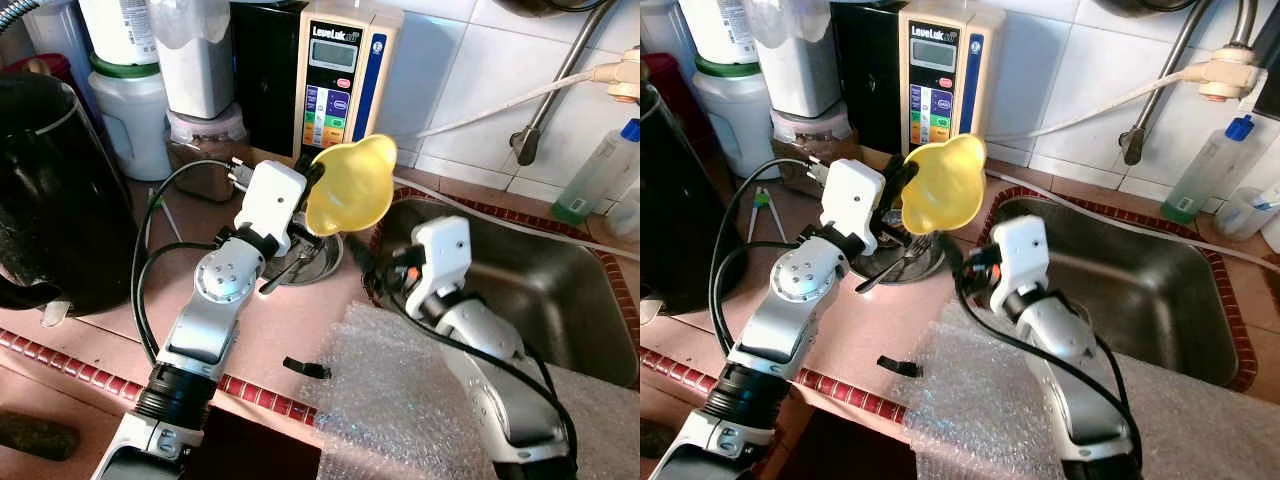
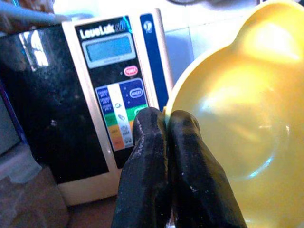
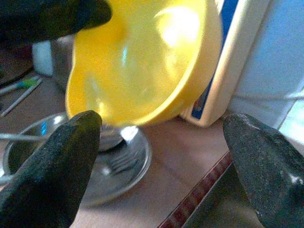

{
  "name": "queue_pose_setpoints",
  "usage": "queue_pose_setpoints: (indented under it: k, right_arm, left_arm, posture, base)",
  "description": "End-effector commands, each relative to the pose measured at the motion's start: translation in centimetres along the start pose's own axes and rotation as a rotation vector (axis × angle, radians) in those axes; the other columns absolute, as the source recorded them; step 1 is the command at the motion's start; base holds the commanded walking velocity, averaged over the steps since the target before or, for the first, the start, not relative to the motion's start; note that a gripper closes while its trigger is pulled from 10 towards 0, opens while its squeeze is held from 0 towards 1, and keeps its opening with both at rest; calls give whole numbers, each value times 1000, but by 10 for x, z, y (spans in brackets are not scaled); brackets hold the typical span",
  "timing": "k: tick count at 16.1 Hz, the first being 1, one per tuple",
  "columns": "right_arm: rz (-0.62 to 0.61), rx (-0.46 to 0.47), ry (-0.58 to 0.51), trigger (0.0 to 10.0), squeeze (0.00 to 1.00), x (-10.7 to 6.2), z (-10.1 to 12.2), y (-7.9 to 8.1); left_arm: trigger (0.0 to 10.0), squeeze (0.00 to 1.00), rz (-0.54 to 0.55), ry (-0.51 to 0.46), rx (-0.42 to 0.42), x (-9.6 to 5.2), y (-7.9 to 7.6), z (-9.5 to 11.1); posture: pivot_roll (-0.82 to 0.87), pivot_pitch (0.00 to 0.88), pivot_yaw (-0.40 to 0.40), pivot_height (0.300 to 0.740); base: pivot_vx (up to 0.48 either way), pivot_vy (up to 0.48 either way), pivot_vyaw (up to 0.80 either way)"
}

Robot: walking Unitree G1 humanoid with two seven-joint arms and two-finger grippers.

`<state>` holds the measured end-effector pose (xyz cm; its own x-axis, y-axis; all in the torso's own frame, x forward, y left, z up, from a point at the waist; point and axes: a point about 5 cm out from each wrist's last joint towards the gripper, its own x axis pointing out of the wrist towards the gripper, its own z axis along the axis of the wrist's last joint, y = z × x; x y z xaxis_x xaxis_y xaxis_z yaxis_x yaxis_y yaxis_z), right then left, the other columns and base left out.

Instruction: Kitchen organization

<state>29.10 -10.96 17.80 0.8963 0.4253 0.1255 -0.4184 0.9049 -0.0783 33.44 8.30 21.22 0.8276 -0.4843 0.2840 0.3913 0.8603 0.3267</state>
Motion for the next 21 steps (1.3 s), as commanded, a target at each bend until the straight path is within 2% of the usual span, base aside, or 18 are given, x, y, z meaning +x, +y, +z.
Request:
queue_pose_setpoints:
  k: [1,4,6,7,9,11,14,17,18,20,21]
  right_arm:
    - [-46,0,-2,10000,0,2,-1,-9]
    - [-64,8,-2,10000,0,9,-2,-11]
    - [-72,6,-15,10000,0,16,-1,-9]
    - [-69,5,-17,4902,0,18,-1,-8]
    - [-48,4,-24,0,0,28,-3,-3]
    - [-54,-2,-22,0,0,31,-4,-2]
    - [-189,-92,-40,0,0,35,-2,-17]
    - [-240,-155,-65,0,0,35,0,-23]
    - [-244,-171,-69,0,0,35,1,-23]
    - [-241,-266,-104,0,0,38,4,-19]
    - [-228,-275,-114,0,0,39,3,-15]
  left_arm:
    - [0,0,-53,-66,7,2,-9,12]
    - [0,0,-104,-95,1,2,-18,15]
    - [0,0,-106,-104,-5,2,-18,15]
    - [0,0,-111,-110,-8,2,-18,16]
    - [0,0,-130,-125,-16,1,-22,18]
    - [0,0,-139,-126,-13,1,-25,19]
    - [0,0,-151,-117,-22,0,-30,18]
    - [0,0,-166,-107,-28,0,-35,18]
    - [0,0,-166,-106,-28,0,-35,17]
    - [0,0,-178,-80,-29,0,-35,15]
    - [0,0,-181,-71,-31,0,-35,13]
  posture:
    - [96,0,-90,740]
    - [92,0,-90,740]
    - [92,0,-90,740]
    - [92,0,-90,740]
    - [93,0,-91,740]
    - [96,0,-94,740]
    - [95,0,-93,740]
    - [94,0,-88,740]
    - [92,0,-88,740]
    - [91,0,-86,740]
    - [95,0,-87,740]
  base:
    - [0,0,0]
    - [0,0,0]
    - [0,0,0]
    - [0,0,0]
    - [0,0,0]
    - [0,0,0]
    - [0,0,0]
    - [0,0,0]
    - [0,0,0]
    - [0,0,0]
    - [0,0,0]
